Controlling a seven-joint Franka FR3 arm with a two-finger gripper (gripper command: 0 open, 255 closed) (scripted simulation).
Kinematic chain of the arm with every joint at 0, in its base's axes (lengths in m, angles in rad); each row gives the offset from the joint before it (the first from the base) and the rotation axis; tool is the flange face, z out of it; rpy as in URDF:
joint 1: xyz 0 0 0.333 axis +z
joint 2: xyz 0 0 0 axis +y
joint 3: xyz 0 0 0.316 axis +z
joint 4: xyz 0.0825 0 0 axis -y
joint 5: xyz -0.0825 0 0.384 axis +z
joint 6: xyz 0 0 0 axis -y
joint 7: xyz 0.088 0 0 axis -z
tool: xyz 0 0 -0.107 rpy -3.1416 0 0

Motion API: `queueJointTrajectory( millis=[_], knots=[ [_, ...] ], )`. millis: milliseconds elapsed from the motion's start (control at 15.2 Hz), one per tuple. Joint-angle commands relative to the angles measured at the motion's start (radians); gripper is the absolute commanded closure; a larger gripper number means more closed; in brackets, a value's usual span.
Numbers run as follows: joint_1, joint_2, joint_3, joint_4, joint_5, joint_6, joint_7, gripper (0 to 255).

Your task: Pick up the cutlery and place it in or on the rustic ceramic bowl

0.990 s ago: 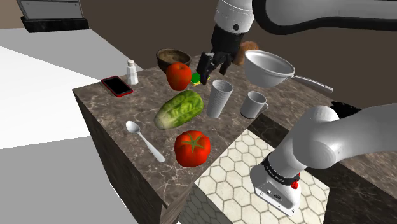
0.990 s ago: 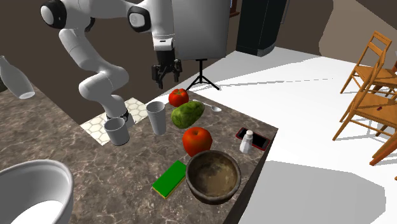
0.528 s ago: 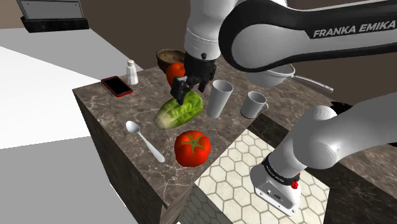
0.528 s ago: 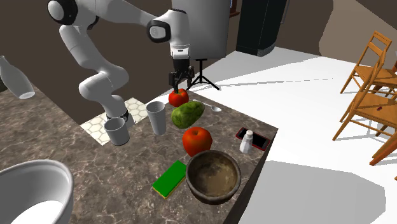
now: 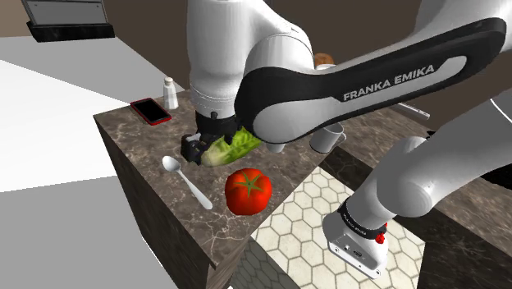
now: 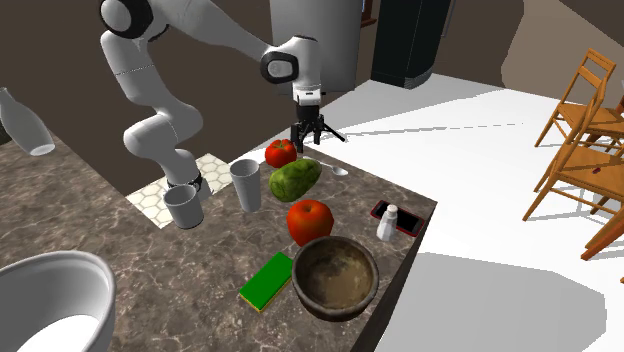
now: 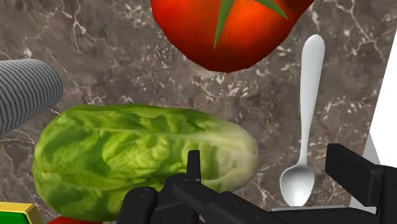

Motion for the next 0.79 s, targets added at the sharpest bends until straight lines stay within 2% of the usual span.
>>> queueJointTrajectory(
  millis=[0, 264, 726],
  knots=[
    [-0.011, 0.073, 0.051, 0.027, -0.049, 0.03, 0.073, 0],
    [-0.025, 0.262, 0.136, 0.111, -0.214, 0.064, 0.245, 0],
    [-0.024, 0.338, 0.126, 0.087, -0.299, 0.13, 0.307, 0]
  ],
)
